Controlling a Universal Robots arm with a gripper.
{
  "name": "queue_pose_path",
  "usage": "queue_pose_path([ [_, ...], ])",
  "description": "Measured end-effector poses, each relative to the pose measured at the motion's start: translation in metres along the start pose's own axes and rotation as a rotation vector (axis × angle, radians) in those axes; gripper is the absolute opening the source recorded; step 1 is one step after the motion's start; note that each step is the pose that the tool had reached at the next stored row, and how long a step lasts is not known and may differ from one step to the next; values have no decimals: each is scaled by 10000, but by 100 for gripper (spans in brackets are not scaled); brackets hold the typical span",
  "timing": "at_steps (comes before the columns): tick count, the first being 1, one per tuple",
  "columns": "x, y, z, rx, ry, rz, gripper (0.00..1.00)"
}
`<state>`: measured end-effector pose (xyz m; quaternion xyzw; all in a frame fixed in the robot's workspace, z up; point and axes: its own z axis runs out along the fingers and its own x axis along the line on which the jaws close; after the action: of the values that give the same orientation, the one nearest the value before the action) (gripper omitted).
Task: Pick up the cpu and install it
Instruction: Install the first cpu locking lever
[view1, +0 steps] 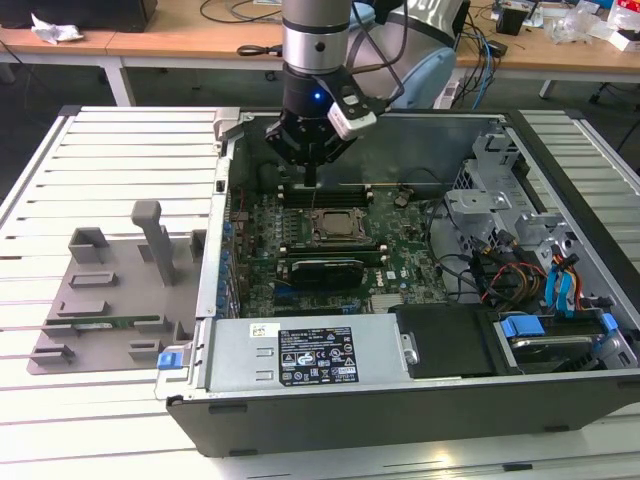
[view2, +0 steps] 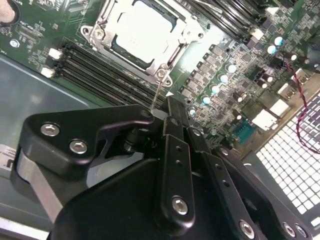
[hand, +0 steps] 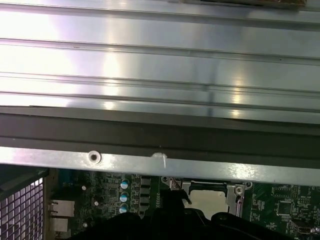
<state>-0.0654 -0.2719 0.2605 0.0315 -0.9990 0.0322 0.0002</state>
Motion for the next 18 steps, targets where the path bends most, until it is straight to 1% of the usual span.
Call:
queue_pose_path([
  [2,-26,-2,1,0,-1,0,11],
  [7,-48,-3,4,0,0,0,11],
  [13,-51,-3,4,-1,-1,0,11],
  [18,-51,0,45,-1,0,-1,11],
])
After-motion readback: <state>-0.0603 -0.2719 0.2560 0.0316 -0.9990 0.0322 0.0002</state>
